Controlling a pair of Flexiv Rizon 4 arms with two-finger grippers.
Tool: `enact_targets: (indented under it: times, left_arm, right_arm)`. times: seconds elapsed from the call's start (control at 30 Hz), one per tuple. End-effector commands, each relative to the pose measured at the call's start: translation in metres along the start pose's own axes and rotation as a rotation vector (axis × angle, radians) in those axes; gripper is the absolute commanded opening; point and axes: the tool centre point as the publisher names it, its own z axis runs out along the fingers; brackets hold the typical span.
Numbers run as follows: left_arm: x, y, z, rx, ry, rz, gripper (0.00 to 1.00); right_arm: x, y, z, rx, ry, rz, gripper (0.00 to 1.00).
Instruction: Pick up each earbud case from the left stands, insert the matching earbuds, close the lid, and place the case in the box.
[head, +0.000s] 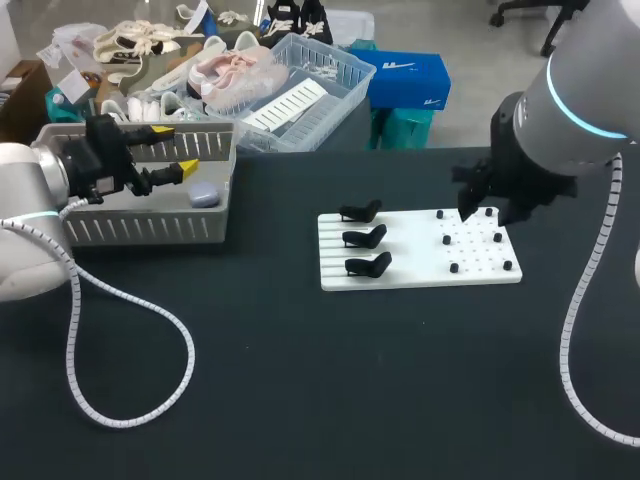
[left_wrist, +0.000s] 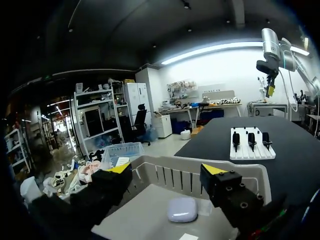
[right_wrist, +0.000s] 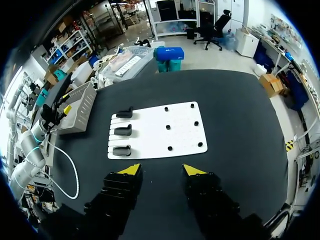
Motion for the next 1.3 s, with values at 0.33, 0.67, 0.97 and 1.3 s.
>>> enact_targets:
  times: [0.33, 0.67, 0.97, 1.3]
  left_arm:
    - [-0.037, -0.055, 0.01, 0.131, -0.089, 0.026, 1.0]
    - [-0.049, -0.083, 0.032, 0.203, -0.133, 0.004, 1.0]
    - [-0.056, -0.104, 0.044, 0.227, -0.155, -0.006, 1.0]
    - [-0.054, -0.116, 0.05, 0.234, -0.215, -0.09, 1.0]
  right_arm:
    - [0.009, -0.005, -0.004, -0.008, -0.039, 0.011, 0.49]
    - [0.008, -0.016, -0.005, -0.065, -0.124, -0.057, 0.77]
    - [0.015, -0.04, -0.005, -0.092, -0.148, -0.075, 0.87]
    - [0.019, -0.049, -0.008, -0.101, -0.166, -0.083, 1.0]
